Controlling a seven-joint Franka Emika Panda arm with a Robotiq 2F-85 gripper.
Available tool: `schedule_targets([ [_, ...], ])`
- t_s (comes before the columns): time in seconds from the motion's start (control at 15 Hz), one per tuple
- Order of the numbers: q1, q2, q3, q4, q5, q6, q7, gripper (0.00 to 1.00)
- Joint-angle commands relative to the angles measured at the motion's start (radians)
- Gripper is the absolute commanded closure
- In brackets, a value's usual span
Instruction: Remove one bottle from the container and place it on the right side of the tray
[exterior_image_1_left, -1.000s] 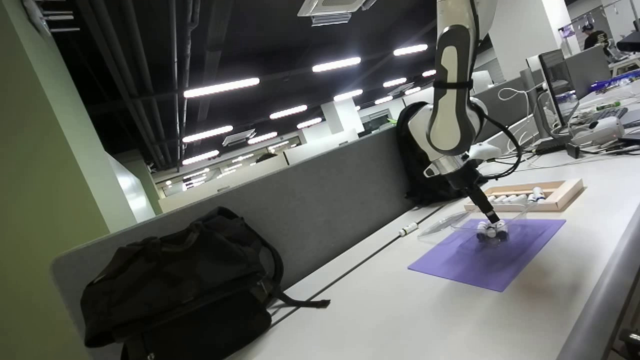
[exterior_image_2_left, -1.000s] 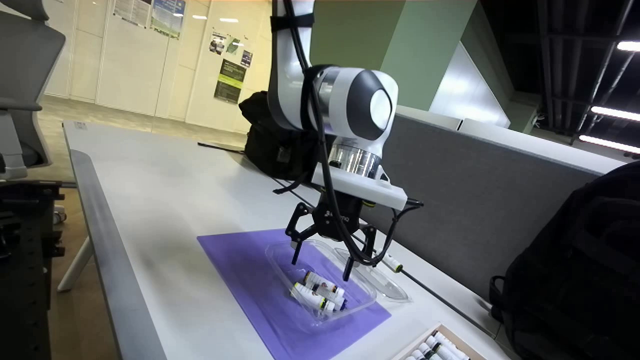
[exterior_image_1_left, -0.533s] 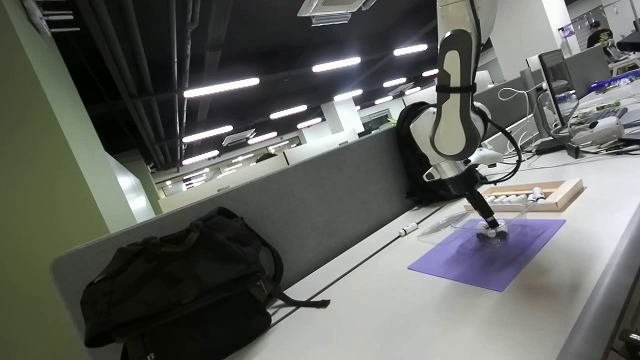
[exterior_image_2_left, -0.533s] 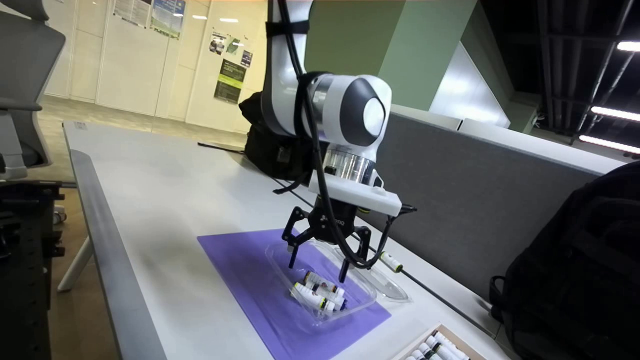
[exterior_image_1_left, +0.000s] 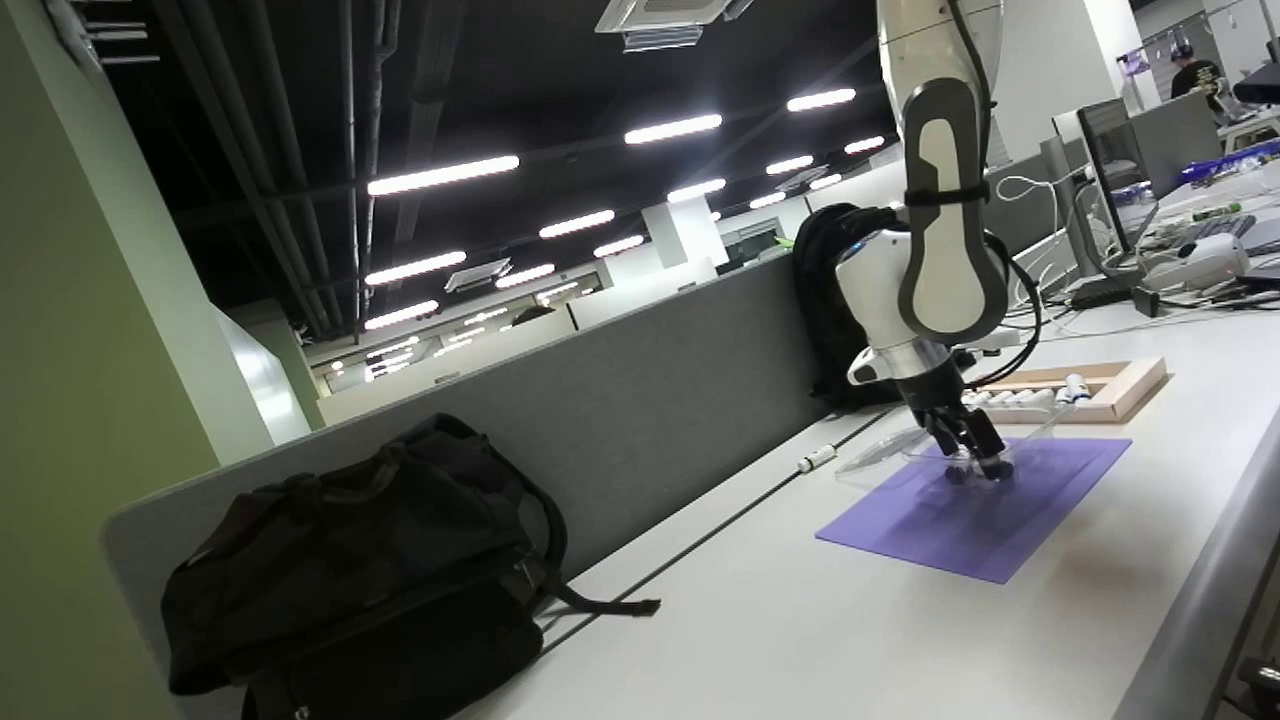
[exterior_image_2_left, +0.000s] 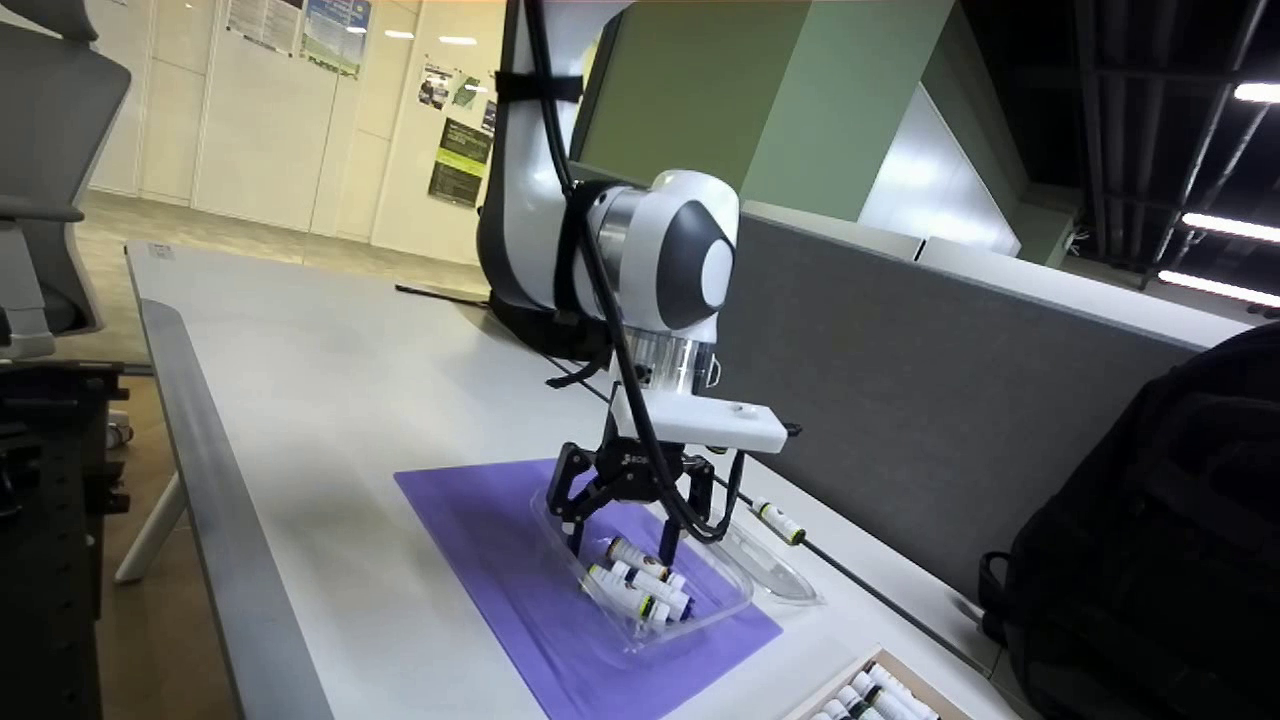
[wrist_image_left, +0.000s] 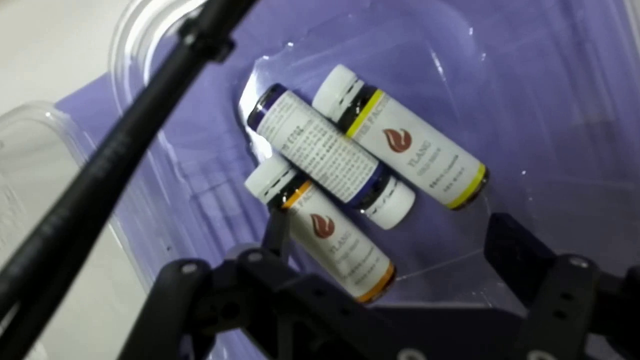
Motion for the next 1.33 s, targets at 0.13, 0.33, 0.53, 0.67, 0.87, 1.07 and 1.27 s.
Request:
schedule_targets([
  [0.13, 0.015, 0.019, -0.047, -0.028, -0.062, 0.104, -0.018, 0.26],
  [0.33, 0.011, 0.021, -0.057, -0.033, -0.081, 0.134, -0.017, 0.44],
  [0.53, 0.009, 0.025, -0.063, -0.036, -0.082, 0.15, -0.015, 0.67],
  [0.67, 0.007, 0.024, -0.066, -0.037, -0.084, 0.166, -0.014, 0.8],
  [0.87, 0.014, 0.025, -0.082, -0.039, -0.085, 0.196, -0.004, 0.98],
  [1.07, 0.025, 0.026, -0.099, -0.043, -0.086, 0.225, 0.006, 1.0],
  [1.27, 0.021, 0.037, -0.097, -0.053, -0.078, 0.221, 0.002, 1.0],
])
